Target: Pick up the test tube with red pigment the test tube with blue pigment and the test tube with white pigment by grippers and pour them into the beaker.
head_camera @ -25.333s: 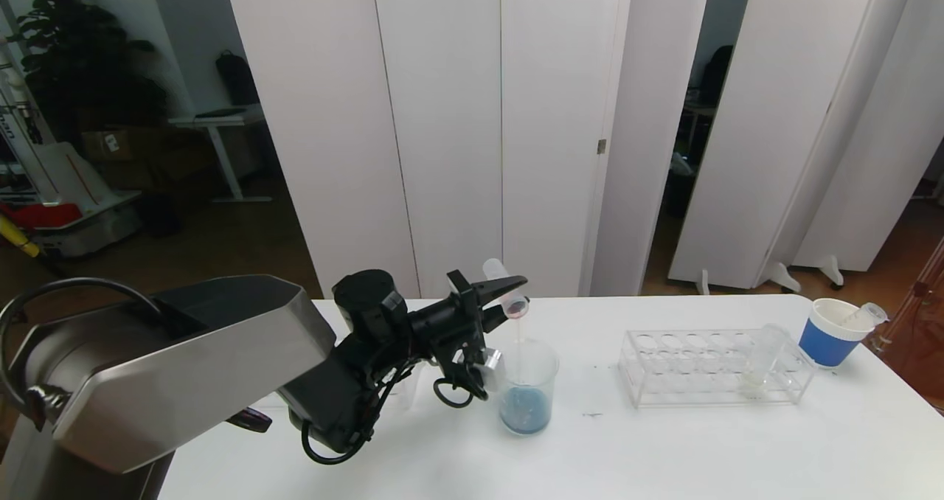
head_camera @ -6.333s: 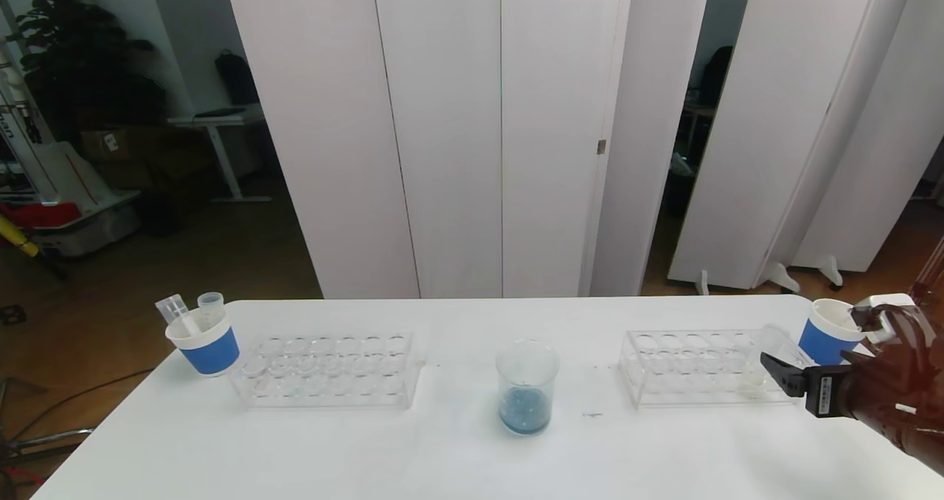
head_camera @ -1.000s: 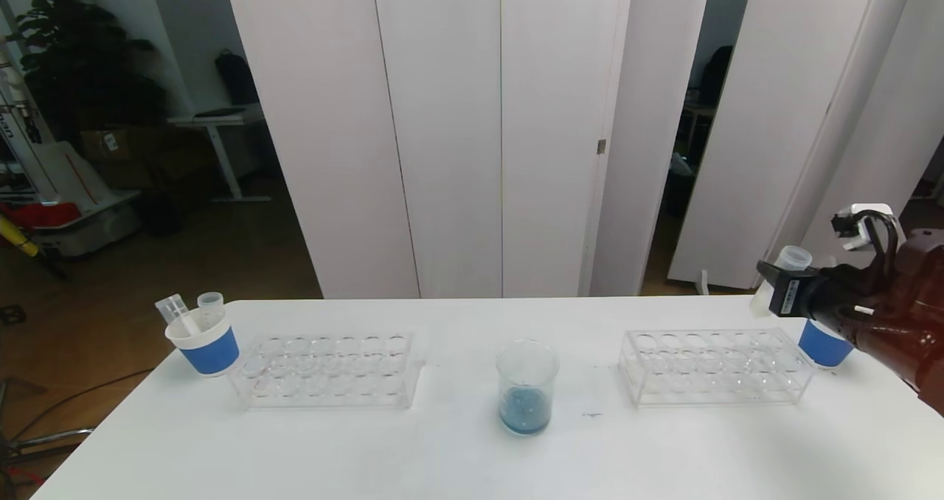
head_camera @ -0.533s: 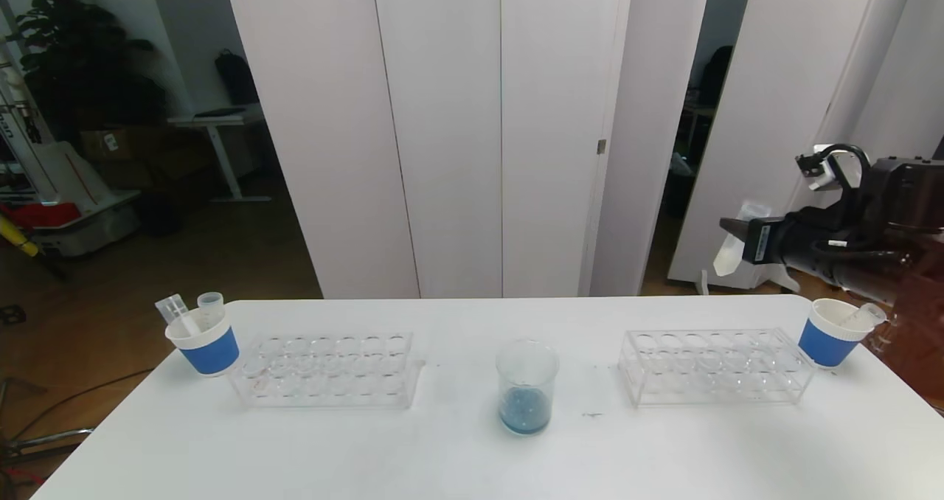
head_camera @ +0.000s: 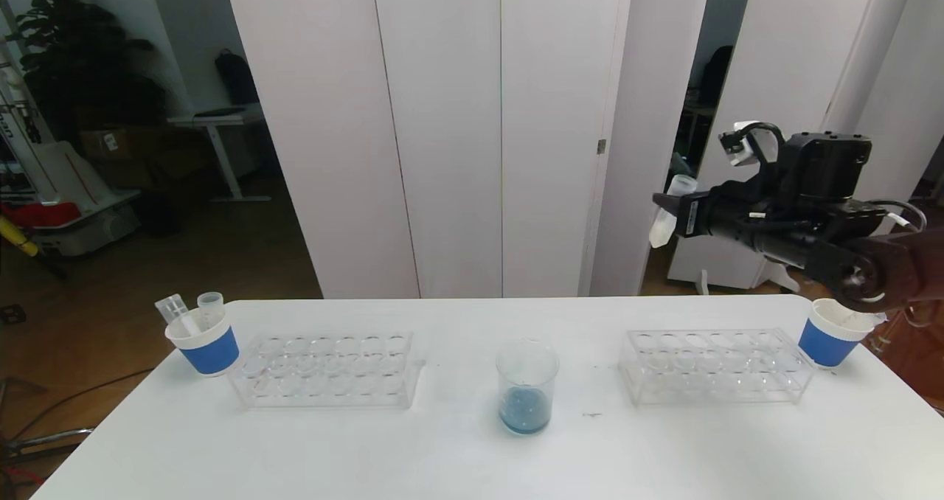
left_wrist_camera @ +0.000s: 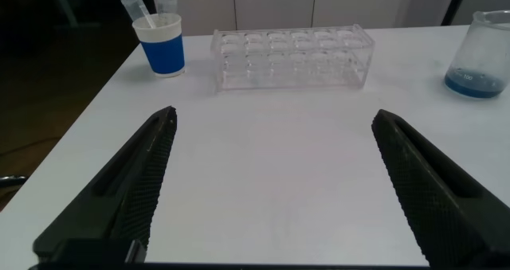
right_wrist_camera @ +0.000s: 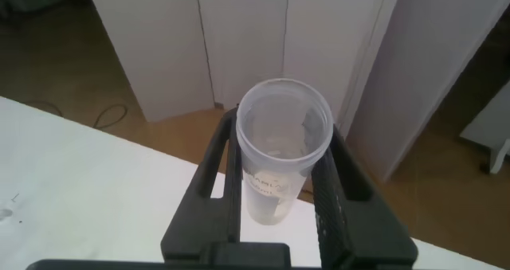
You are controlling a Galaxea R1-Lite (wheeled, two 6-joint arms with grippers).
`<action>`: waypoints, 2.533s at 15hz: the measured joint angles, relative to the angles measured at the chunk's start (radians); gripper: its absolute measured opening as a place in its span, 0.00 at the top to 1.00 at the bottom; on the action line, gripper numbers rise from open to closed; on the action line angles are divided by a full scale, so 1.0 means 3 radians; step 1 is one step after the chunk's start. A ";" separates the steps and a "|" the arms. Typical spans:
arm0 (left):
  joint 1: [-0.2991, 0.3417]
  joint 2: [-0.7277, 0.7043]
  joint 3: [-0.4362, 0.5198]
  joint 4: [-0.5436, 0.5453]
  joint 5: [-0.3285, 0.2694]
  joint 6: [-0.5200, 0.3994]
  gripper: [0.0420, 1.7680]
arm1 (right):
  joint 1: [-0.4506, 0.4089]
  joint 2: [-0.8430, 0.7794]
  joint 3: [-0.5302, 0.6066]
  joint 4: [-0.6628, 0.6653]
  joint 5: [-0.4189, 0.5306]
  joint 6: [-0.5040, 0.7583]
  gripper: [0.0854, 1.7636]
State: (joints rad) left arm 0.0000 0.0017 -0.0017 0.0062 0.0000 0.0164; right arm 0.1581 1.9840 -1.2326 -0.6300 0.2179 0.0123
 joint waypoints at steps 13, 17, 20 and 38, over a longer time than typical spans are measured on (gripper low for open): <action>0.0000 0.0000 0.0000 0.0000 0.0000 0.0001 0.01 | 0.0493 0.0457 -0.0626 -0.0035 0.0330 -0.0650 0.70; 0.0000 0.0000 0.0000 -0.0001 0.0001 0.0000 0.01 | 0.0718 0.0513 -0.0631 -0.0099 0.0321 -0.0674 0.70; 0.0000 0.0000 0.0000 -0.0001 0.0000 0.0001 0.01 | 0.0850 0.0572 -0.0548 -0.0516 0.0333 -0.0926 0.70; 0.0000 0.0000 0.0000 0.0000 0.0000 0.0000 0.01 | 0.1064 0.0413 0.0167 -0.0891 0.1118 -0.2233 0.70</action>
State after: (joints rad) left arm 0.0000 0.0017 -0.0017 0.0062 0.0000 0.0164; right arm 0.4772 2.1081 -1.1823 -0.8972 0.5532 -0.6577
